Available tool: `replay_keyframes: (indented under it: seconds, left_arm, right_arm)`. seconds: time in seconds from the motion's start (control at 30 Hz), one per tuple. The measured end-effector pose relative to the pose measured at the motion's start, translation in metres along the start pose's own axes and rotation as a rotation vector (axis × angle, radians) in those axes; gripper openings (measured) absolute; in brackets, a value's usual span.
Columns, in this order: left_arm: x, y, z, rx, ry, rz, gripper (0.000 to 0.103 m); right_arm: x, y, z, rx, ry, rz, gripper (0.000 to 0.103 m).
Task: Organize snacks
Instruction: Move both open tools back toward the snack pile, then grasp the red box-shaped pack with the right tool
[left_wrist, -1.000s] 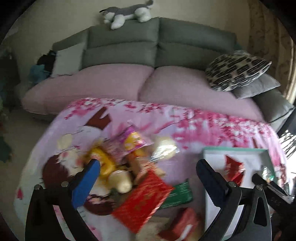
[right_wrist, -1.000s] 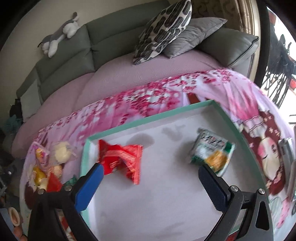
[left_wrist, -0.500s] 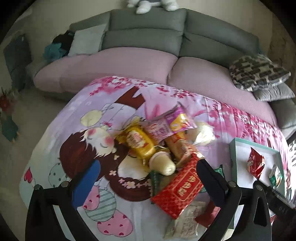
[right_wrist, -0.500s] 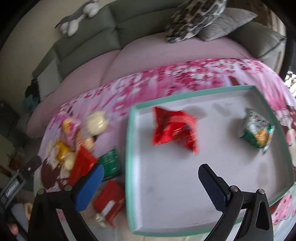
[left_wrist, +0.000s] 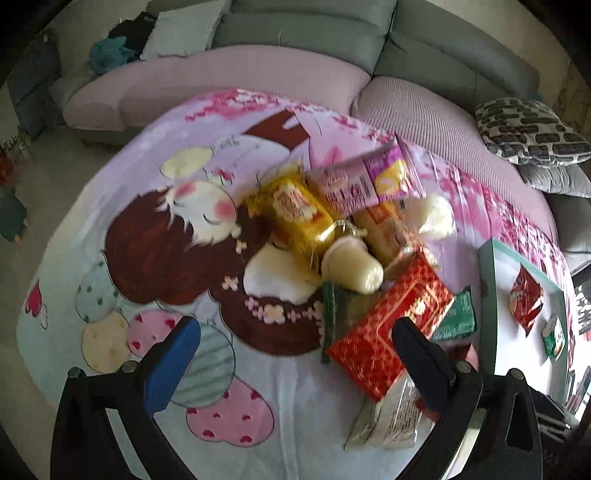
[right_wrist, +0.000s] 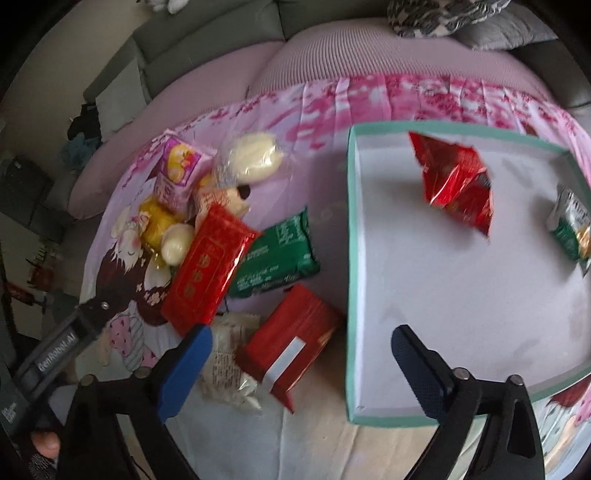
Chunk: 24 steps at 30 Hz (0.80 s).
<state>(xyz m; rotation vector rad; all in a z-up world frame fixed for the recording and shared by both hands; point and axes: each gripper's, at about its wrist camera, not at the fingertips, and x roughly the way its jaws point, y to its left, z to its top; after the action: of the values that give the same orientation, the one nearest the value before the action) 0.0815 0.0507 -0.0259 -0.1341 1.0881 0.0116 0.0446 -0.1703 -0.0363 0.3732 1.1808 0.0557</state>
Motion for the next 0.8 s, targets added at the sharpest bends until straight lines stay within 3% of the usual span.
replay_keyframes:
  seconds: [0.2, 0.3, 0.53, 0.6, 0.7, 0.8]
  left_arm:
    - [0.013, 0.004, -0.009, -0.017, 0.063, 0.02, 0.103]
    - [0.014, 0.007, -0.009, -0.027, 0.056, 0.019, 0.103]
    - [0.016, 0.013, -0.005, -0.049, 0.047, 0.001, 0.103]
    - [0.016, 0.013, -0.004, -0.05, 0.043, -0.005, 0.103]
    - [0.015, 0.015, -0.002, -0.058, 0.033, 0.001, 0.103]
    - [0.012, 0.015, -0.001, -0.063, 0.021, -0.009, 0.103]
  right_arm:
    - [0.003, 0.005, -0.004, 0.012, 0.022, 0.024, 0.087]
    - [0.005, 0.008, -0.004, 0.014, 0.024, 0.046, 0.086]
    - [0.008, 0.011, -0.002, 0.027, 0.036, -0.004, 0.081]
    - [0.006, 0.011, -0.002, 0.037, 0.046, -0.019, 0.075]
    - [-0.01, 0.011, -0.001, 0.037, 0.004, 0.033, 0.074]
    - [-0.009, 0.011, 0.0, 0.039, 0.007, 0.029, 0.074]
